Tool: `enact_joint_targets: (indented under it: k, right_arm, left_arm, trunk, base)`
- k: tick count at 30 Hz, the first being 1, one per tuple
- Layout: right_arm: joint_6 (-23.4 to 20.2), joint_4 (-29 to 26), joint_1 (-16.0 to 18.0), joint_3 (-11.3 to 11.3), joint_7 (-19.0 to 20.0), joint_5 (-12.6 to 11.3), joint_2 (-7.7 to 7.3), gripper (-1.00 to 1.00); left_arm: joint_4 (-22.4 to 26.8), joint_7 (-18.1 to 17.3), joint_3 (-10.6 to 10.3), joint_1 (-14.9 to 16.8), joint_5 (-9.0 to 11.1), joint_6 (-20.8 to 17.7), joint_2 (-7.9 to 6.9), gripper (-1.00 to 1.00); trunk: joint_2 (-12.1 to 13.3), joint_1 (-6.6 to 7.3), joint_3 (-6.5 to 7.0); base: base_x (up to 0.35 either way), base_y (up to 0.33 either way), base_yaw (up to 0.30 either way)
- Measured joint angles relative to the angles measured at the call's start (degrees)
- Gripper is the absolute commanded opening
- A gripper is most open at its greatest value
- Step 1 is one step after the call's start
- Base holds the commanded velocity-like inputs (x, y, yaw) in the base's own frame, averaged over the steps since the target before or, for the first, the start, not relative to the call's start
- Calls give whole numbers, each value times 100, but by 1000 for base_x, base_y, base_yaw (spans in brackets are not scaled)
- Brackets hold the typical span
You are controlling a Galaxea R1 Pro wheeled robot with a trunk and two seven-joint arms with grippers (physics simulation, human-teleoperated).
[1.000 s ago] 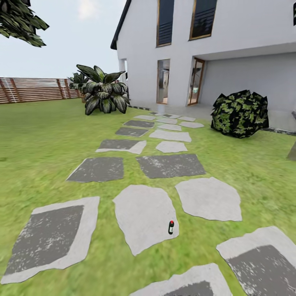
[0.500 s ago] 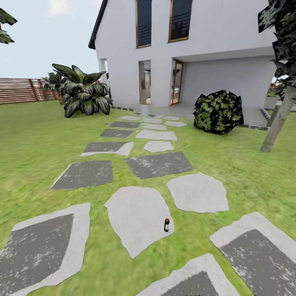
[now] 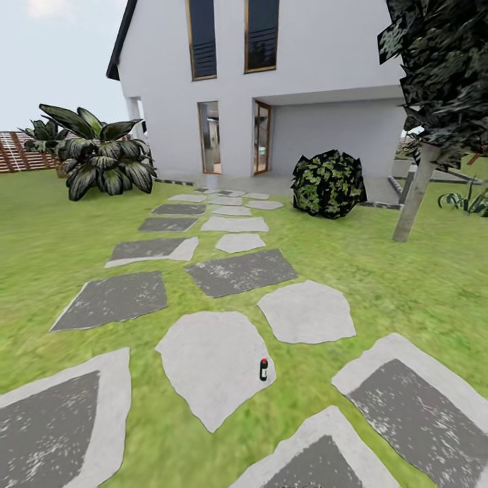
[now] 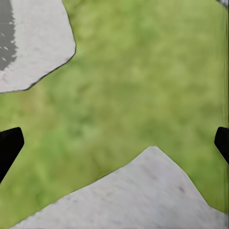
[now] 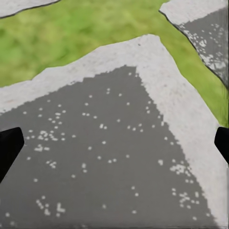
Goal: In the garden, pick up the pesticide atomizer on the floor and spray pesticide onto both trees until each tree trunk is fully covered.
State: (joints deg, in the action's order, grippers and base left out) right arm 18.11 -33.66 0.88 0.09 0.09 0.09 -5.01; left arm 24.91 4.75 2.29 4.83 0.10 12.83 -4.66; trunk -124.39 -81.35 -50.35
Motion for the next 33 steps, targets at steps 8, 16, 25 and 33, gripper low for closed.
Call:
enact_joint_targets:
  k: [8, 16, 25, 33]
  right_arm:
    - [0, 0, 0, 0, 0, 0, 0, 100]
    - [0, 0, 0, 0, 0, 0, 0, 100]
    - [0, 0, 0, 0, 0, 0, 0, 100]
    - [0, 0, 0, 0, 0, 0, 0, 100]
  left_arm:
    - [5, 0, 0, 0, -1, 0, 0, 100]
    - [5, 0, 0, 0, 1, 0, 0, 100]
    - [5, 1, 0, 0, 3, 0, 0, 100]
    - [5, 1, 0, 0, 5, 0, 0, 100]
  trunk:
    - [0, 0, 0]
    - [0, 0, 0]
    - [0, 0, 0]
    - [0, 0, 0]
  base:
    - [0, 1, -269]
    - [0, 0, -268]
    - [0, 143, -269]
    - [0, 298, -269]
